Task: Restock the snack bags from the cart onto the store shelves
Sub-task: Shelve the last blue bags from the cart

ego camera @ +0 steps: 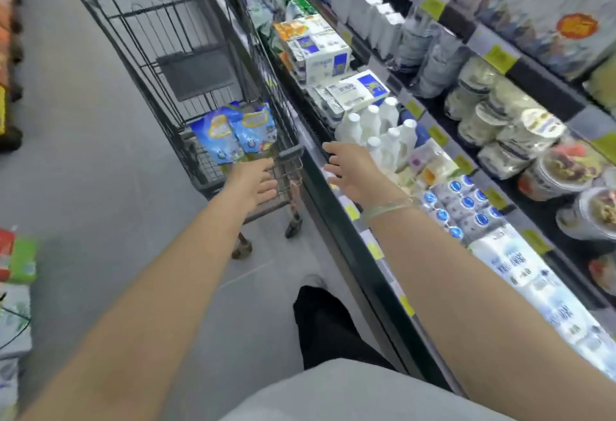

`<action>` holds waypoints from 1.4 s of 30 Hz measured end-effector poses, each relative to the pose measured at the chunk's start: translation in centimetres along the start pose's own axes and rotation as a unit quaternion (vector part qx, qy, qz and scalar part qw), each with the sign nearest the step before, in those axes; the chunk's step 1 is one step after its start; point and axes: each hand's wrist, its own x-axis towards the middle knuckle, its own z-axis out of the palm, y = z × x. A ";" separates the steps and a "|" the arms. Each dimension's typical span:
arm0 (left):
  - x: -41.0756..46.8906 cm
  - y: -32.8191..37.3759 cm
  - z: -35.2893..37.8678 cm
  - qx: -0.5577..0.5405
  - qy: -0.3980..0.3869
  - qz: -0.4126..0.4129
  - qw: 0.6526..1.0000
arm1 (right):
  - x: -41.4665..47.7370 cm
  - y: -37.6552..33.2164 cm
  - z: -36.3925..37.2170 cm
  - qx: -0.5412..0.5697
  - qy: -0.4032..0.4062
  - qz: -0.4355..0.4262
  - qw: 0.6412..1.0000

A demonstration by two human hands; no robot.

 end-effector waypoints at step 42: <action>44.5 12.2 -6.8 0.148 0.156 -0.103 0.971 | 40.3 -10.7 17.2 -0.181 -0.051 0.200 0.962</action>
